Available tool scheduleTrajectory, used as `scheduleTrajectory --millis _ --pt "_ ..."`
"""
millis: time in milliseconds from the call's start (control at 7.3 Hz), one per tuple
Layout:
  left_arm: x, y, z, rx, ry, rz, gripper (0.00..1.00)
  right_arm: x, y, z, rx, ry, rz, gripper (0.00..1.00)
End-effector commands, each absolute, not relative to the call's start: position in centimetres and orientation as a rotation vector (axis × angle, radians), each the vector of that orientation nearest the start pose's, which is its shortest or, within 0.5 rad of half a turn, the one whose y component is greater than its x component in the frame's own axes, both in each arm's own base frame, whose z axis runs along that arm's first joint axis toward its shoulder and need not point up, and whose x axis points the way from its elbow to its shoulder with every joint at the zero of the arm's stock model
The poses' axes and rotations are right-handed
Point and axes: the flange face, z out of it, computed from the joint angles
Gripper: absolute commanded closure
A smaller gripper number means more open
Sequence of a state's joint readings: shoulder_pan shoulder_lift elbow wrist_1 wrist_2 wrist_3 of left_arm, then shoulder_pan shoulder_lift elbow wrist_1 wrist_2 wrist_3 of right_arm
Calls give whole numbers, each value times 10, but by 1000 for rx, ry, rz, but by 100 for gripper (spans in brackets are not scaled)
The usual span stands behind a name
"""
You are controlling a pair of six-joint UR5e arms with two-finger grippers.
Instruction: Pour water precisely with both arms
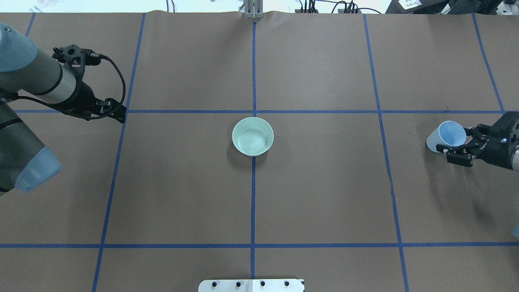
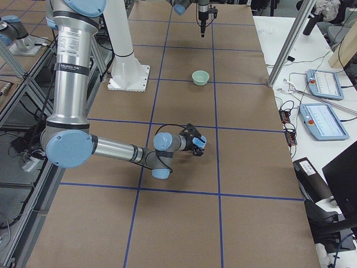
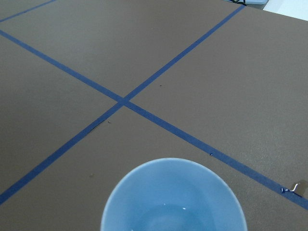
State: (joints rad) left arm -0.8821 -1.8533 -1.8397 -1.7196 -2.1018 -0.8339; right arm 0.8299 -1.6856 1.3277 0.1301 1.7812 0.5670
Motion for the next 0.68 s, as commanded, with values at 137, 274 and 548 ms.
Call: scheduleTrajectory --millis 137,274,548 --pt "307 -504 365 145 840 50 1 -214 -401 647 957 -957 -288 20" --pt "307 -503 366 144 839 49 1 -215 -402 642 957 -961 -290 39" --pt "307 -504 365 146 840 48 1 -227 -414 612 961 -966 -289 58"
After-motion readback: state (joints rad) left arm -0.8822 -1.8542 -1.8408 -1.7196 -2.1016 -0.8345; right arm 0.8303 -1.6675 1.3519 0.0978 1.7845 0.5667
